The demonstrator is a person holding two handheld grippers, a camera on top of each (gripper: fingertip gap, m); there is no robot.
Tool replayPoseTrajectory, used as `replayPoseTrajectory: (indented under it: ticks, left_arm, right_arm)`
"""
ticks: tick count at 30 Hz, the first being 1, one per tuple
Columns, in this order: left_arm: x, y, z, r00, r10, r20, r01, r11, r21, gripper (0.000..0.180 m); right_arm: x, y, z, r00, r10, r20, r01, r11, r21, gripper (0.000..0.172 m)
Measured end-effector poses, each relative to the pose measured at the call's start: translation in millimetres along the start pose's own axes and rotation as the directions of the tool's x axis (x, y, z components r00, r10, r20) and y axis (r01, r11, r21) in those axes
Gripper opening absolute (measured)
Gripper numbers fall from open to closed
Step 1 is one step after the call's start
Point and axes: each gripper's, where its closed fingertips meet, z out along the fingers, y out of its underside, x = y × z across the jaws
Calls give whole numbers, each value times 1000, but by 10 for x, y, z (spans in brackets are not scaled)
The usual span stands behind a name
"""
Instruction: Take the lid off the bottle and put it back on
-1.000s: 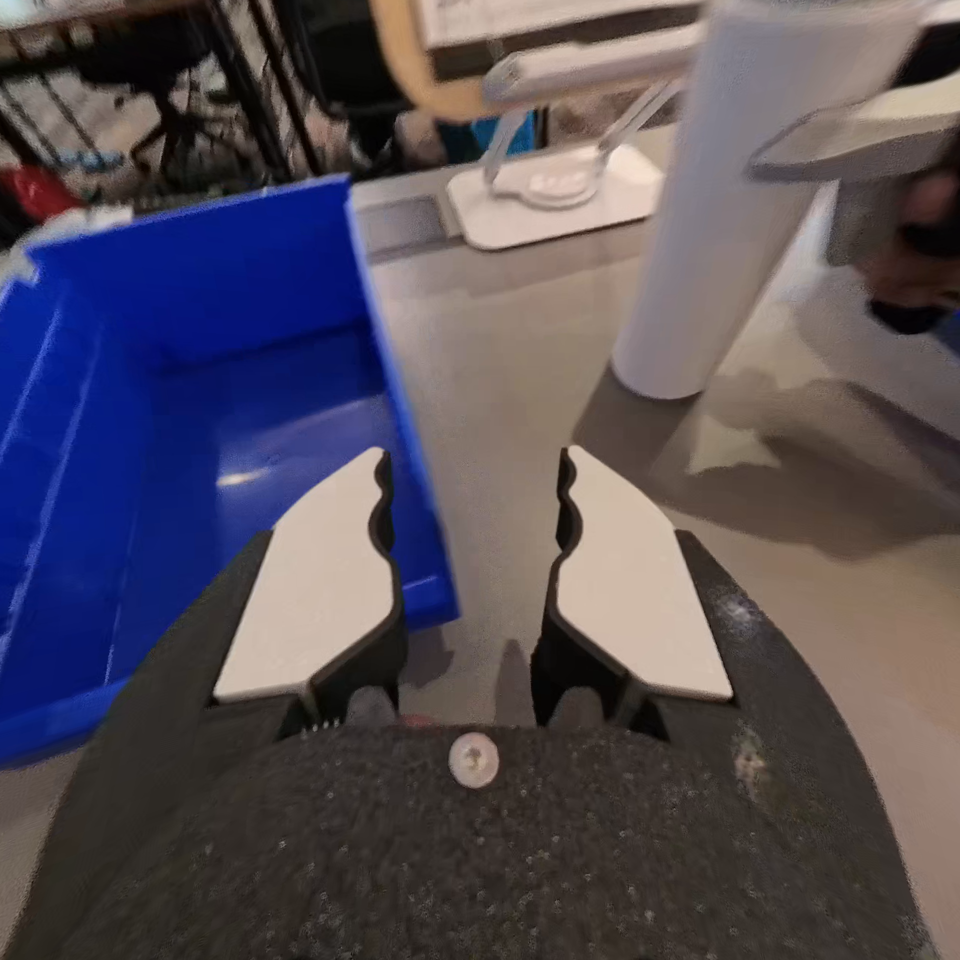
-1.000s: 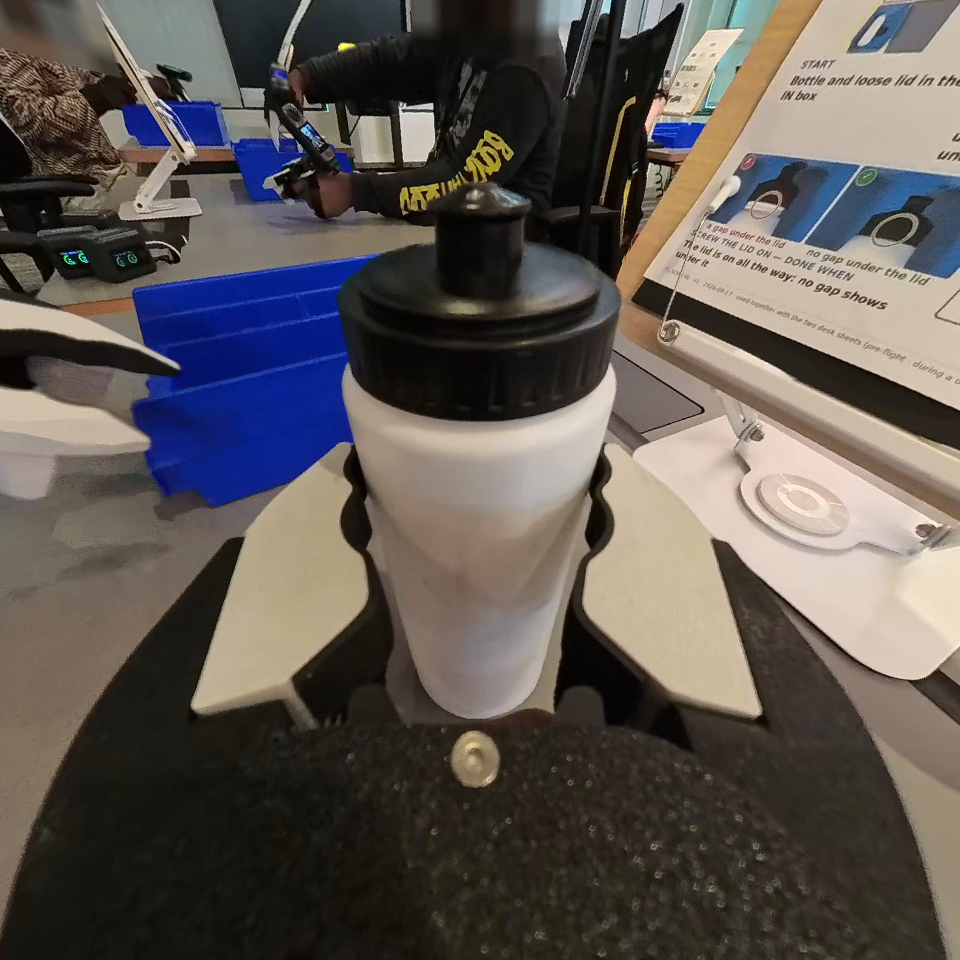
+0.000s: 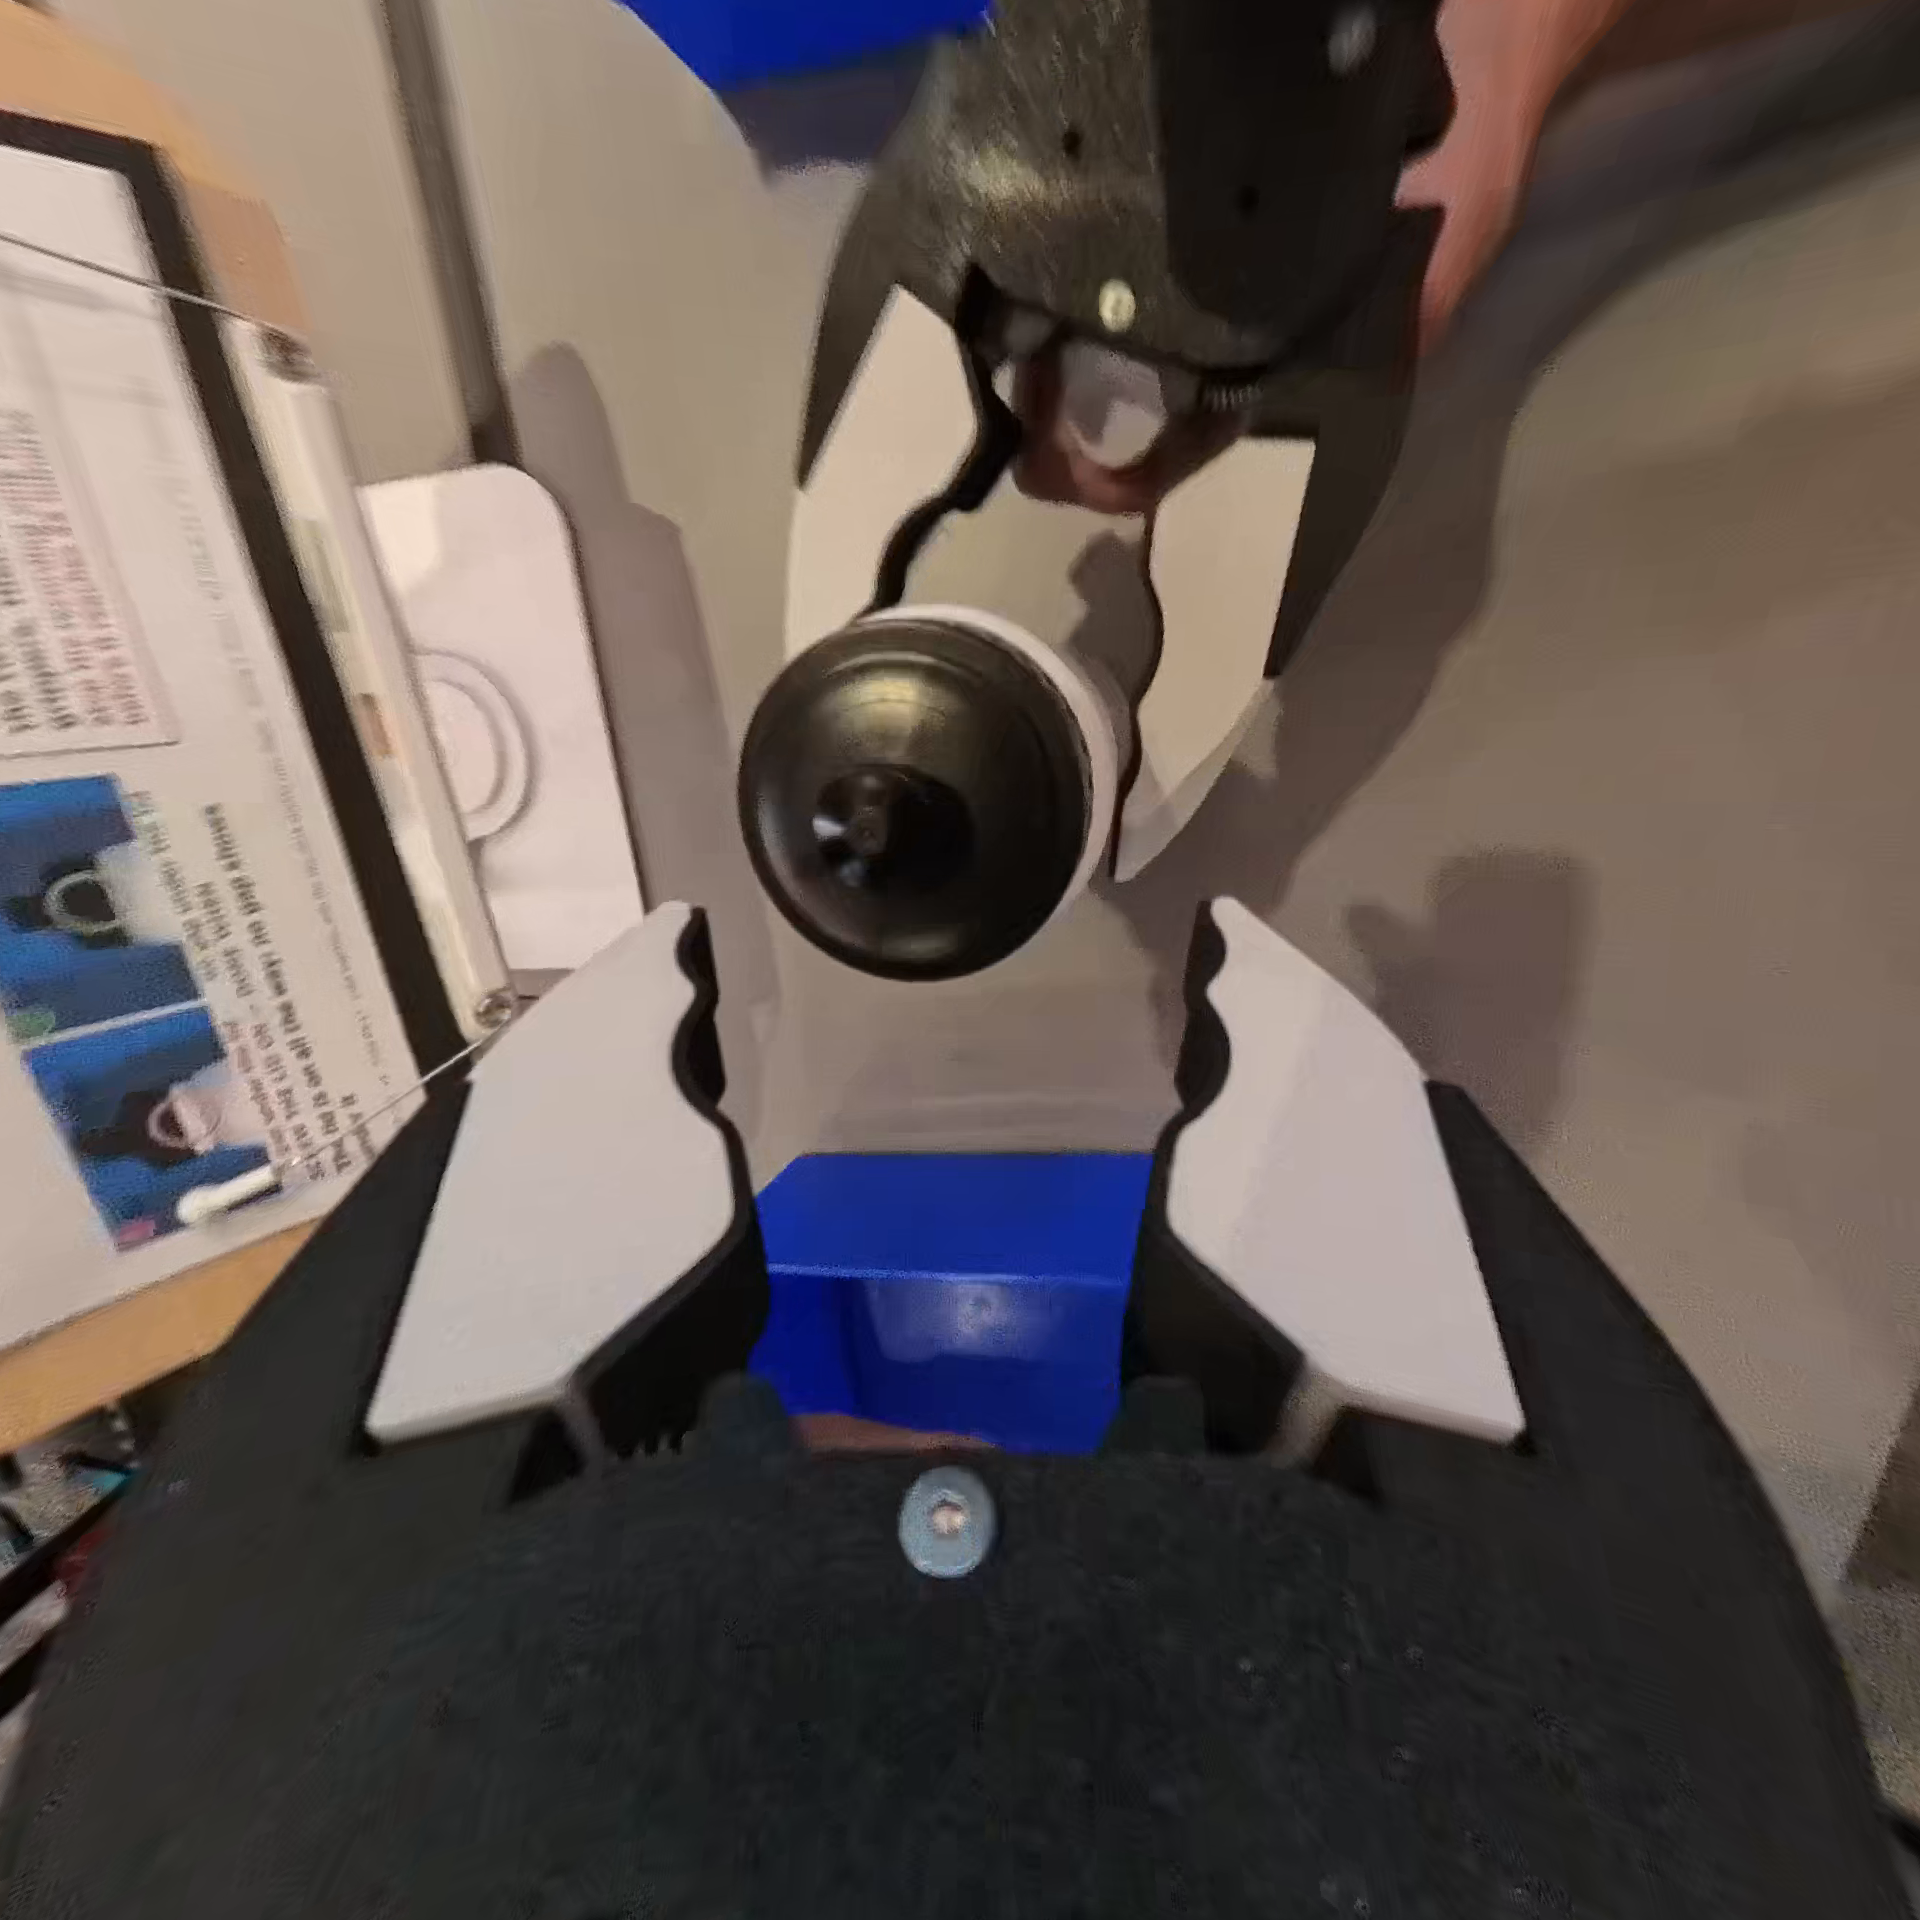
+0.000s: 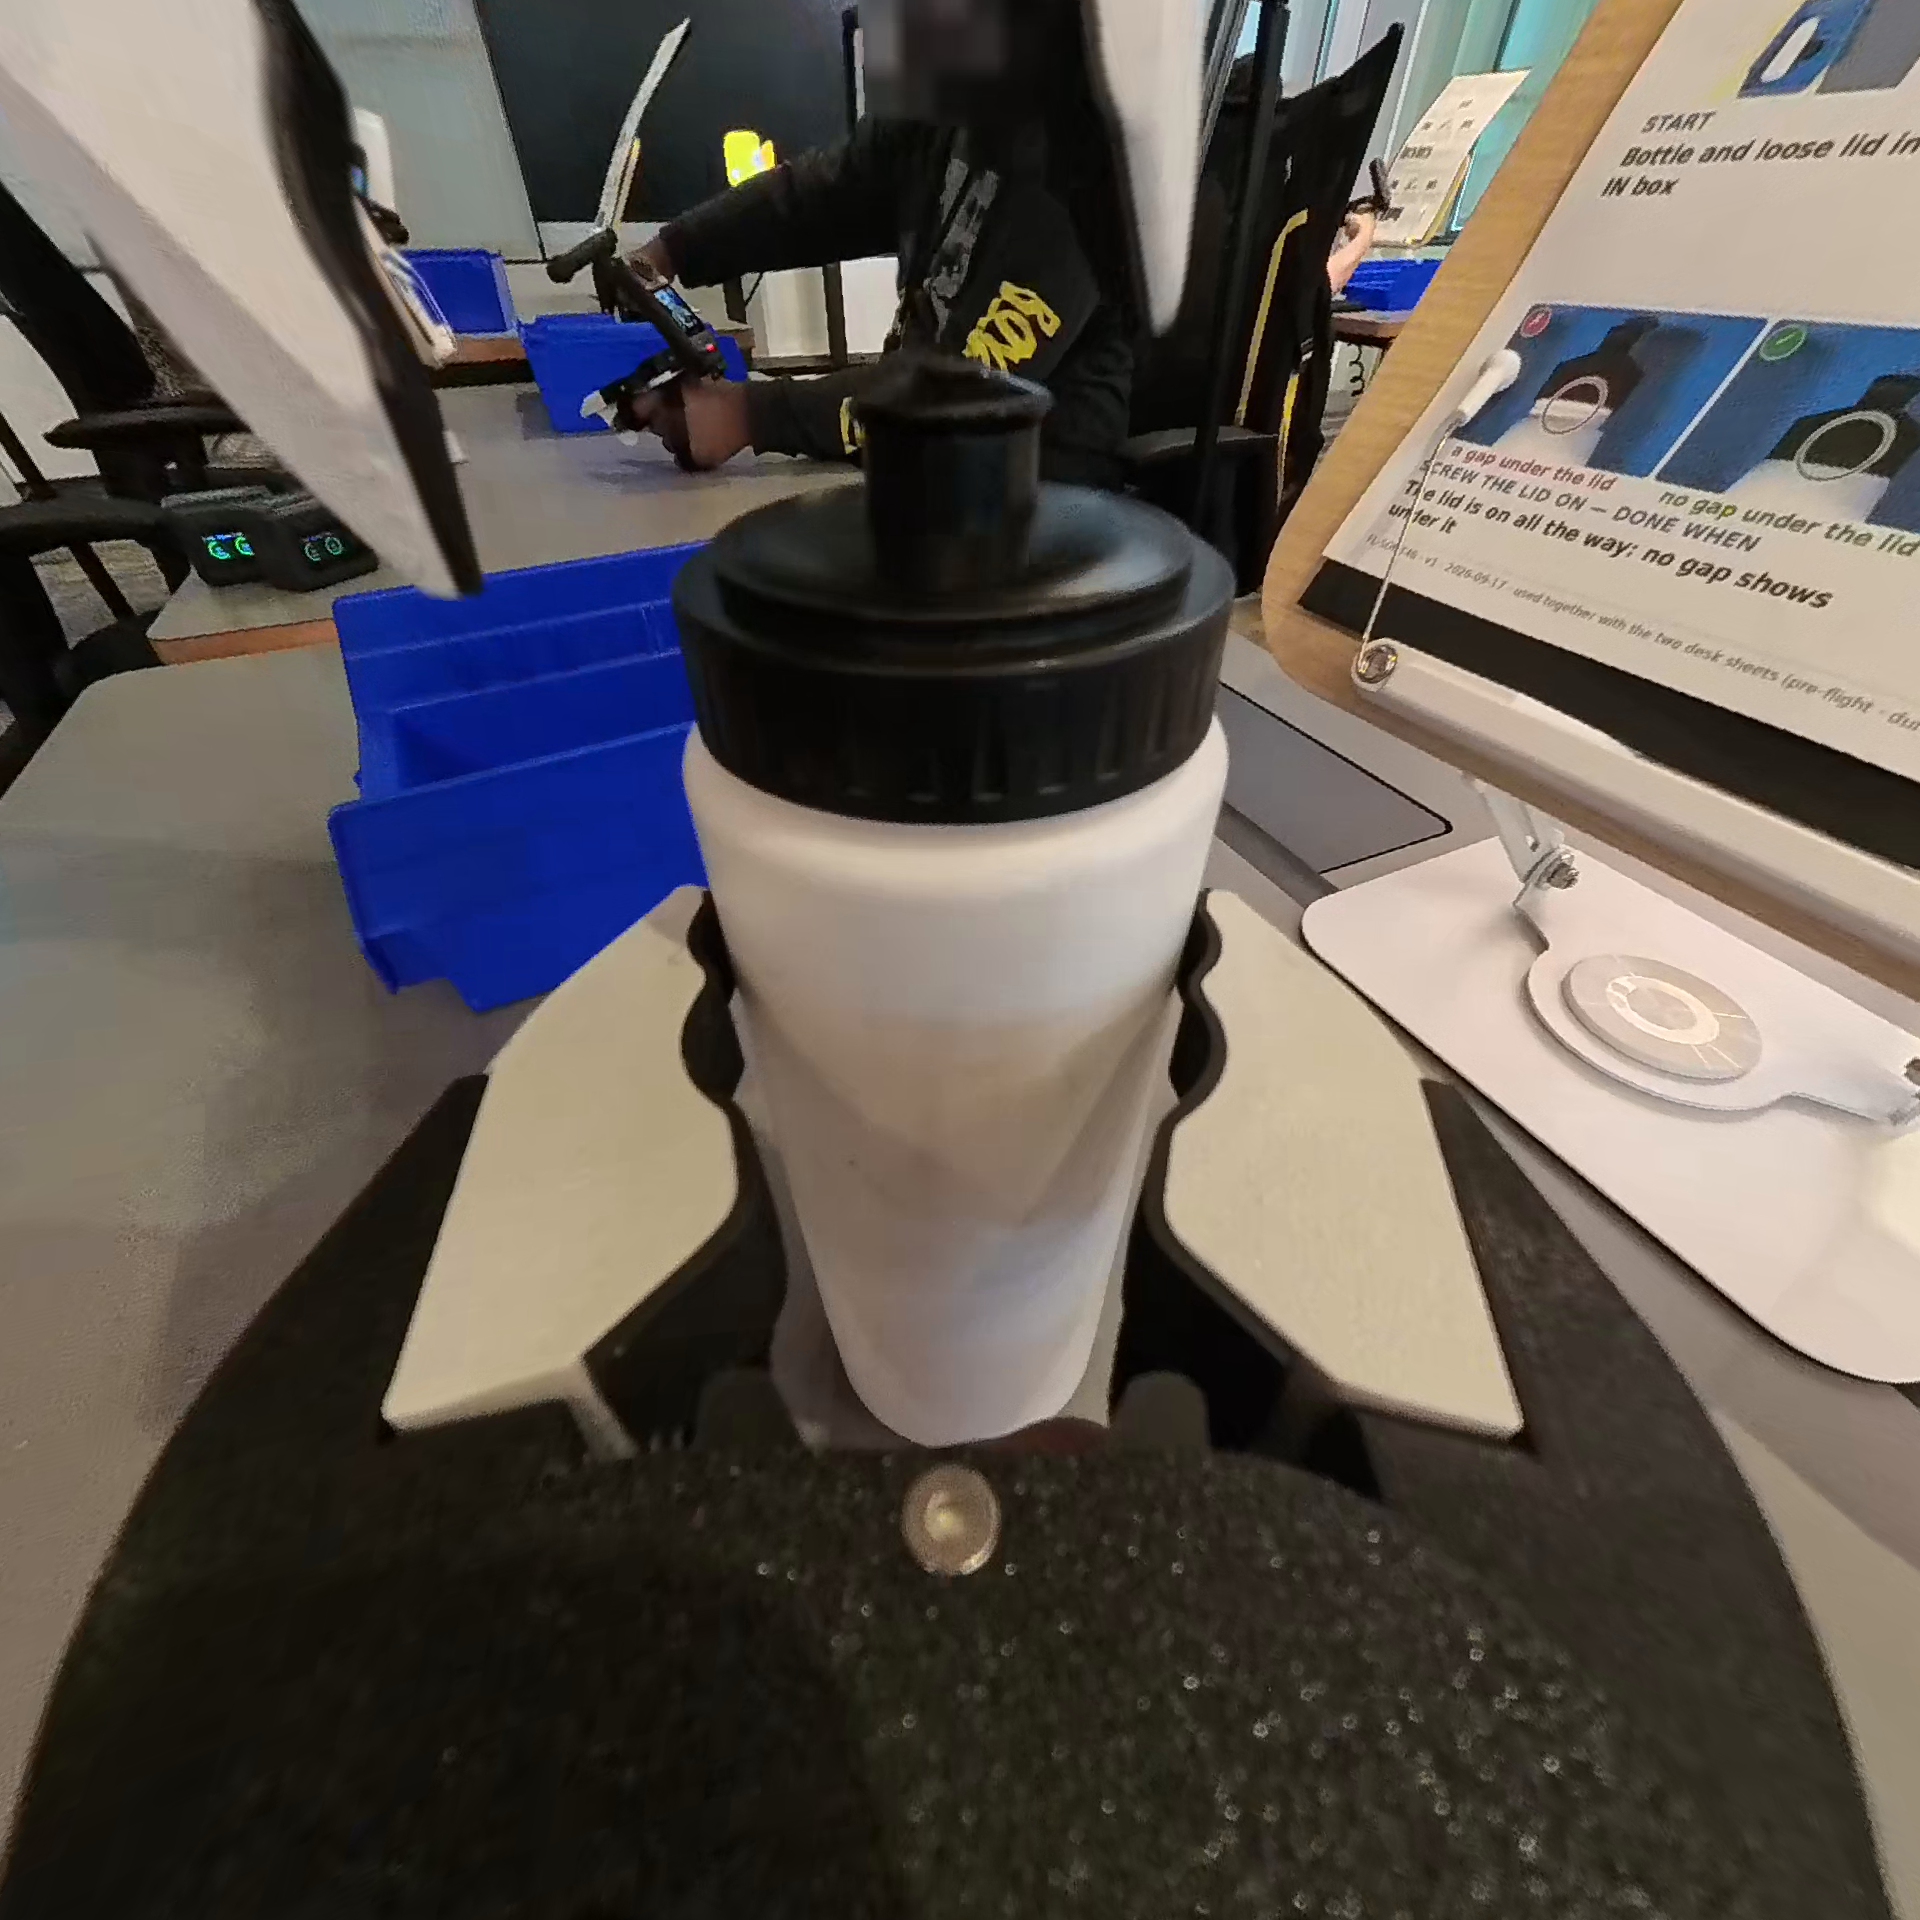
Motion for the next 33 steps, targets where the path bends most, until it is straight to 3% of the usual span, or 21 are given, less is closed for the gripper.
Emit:
replayPoseTrajectory:
  ticks: [5, 10, 16, 26, 33]
  left_arm:
    - [-88, -59, 152, 993, 34, -110, -42, 997, -69, 87]
    - [-53, -78, 264, 981, 78, -178, -100, 987, -122, 74]
    - [-47, -76, 273, 980, 75, -183, -101, 986, -136, 75]
    - [-17, -83, 267, 988, -48, -146, 31, 992, -119, 74]
    - [-31, -94, 274, 970, -218, -108, 206, 972, -115, 74]
  right_arm:
    - [0, 2, 0, 1000, -2, -5, 2, 1000, -5, 83]
    - [4, 2, 0, 1000, 1, -5, -1, 1000, -1, 83]
    - [2, 7, -2, 1000, -4, -22, 4, 1000, -12, 82]
    - [-16, 10, -10, 1000, -11, -26, 11, 1000, -7, 82]
    - [-5, 10, -10, 999, -7, -41, 7, 1000, 0, 82]
